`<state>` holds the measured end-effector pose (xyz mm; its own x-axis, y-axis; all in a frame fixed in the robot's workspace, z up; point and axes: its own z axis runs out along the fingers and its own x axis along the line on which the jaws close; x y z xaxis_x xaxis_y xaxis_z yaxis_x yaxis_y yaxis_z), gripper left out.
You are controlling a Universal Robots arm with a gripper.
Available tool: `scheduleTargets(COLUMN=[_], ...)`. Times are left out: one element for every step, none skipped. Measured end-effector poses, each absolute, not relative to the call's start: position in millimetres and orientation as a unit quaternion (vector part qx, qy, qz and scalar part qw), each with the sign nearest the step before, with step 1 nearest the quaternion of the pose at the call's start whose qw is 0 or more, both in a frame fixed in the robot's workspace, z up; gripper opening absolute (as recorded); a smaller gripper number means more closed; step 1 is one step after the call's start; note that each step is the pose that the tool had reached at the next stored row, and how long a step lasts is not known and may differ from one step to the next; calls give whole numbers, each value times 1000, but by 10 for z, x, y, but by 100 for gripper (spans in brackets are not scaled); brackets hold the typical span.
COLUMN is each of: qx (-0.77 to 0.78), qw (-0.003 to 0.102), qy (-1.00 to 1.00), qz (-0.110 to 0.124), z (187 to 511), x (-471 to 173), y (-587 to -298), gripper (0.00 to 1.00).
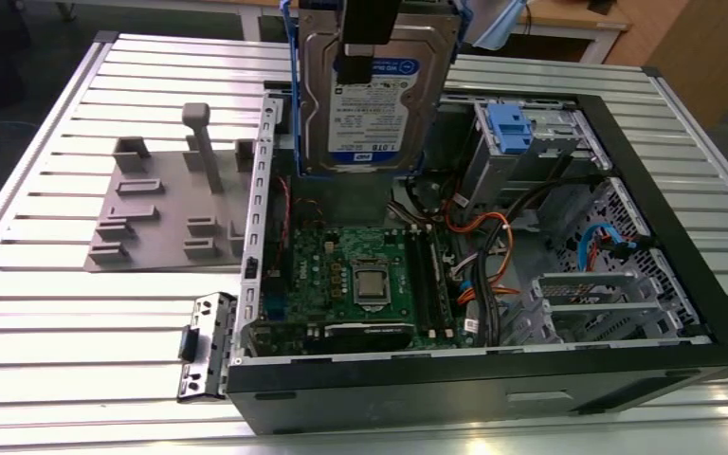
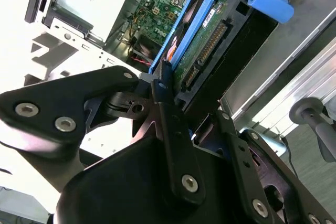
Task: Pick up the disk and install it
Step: 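Pick up the disk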
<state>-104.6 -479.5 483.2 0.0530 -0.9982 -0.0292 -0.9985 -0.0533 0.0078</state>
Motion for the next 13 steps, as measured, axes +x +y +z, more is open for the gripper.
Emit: scheduleTargets(qx=[-726, -726, -726, -726, -726, -726, -726, -726, -726, -726, -726, -726, -726], qw=[7, 7, 7, 7, 7, 7, 7, 7, 7, 7, 7, 7, 7], qy=[688, 688, 688, 688, 688, 688, 688, 688, 688, 688, 688, 688, 688], qz=[13, 13, 13, 13, 13, 13, 13, 13, 13, 13, 13, 13, 13], z=[4832, 4832, 4832, 4832, 4832, 4832, 4832, 4832, 4832, 4832, 4832, 4831, 4832], x=[-1046, -1045, -1045, -1045, -1045, -1044, -1044, -1044, -1044, -1043, -1043, -1043, -1043], y=[-4798, -4802, -4806, -4809, -4813, -4816, -4819, -4823, -4826, -4829, -4832, -4836, -4839], gripper=[36, 36, 36, 36, 36, 36, 36, 36, 36, 36, 36, 36, 36])
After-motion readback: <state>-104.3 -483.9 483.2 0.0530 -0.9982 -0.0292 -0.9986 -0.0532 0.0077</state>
